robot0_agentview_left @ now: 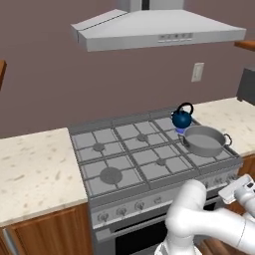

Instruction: Pick the kettle from the cabinet and place it on a stove burner. Then pick the pot from the counter and place it on another stove burner. Finally, turn both burners on.

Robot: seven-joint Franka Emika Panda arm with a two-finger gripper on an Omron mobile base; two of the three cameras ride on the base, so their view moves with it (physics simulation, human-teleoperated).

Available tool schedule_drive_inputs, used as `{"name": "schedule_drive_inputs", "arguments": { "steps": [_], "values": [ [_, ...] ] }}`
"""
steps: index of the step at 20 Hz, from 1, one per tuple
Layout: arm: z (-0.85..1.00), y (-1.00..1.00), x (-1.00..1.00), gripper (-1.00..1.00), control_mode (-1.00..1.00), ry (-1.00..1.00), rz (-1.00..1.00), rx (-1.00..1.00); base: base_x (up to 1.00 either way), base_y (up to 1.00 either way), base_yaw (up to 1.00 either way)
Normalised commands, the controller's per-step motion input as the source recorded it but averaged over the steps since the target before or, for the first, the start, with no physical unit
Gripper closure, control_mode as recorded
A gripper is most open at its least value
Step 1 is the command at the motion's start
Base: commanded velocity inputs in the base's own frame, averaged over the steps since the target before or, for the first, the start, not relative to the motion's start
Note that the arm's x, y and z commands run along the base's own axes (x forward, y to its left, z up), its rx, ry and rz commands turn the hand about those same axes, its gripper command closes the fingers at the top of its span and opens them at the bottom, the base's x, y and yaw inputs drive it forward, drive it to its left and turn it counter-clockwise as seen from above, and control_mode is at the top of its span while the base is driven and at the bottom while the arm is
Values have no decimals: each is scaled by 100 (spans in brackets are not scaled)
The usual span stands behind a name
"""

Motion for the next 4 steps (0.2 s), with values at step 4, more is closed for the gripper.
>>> {"name": "schedule_drive_inputs", "arguments": {
  "steps": [4],
  "values": [
    [1,-57,0,100,-100,-55,80,0,0,0,0]
  ]
}}
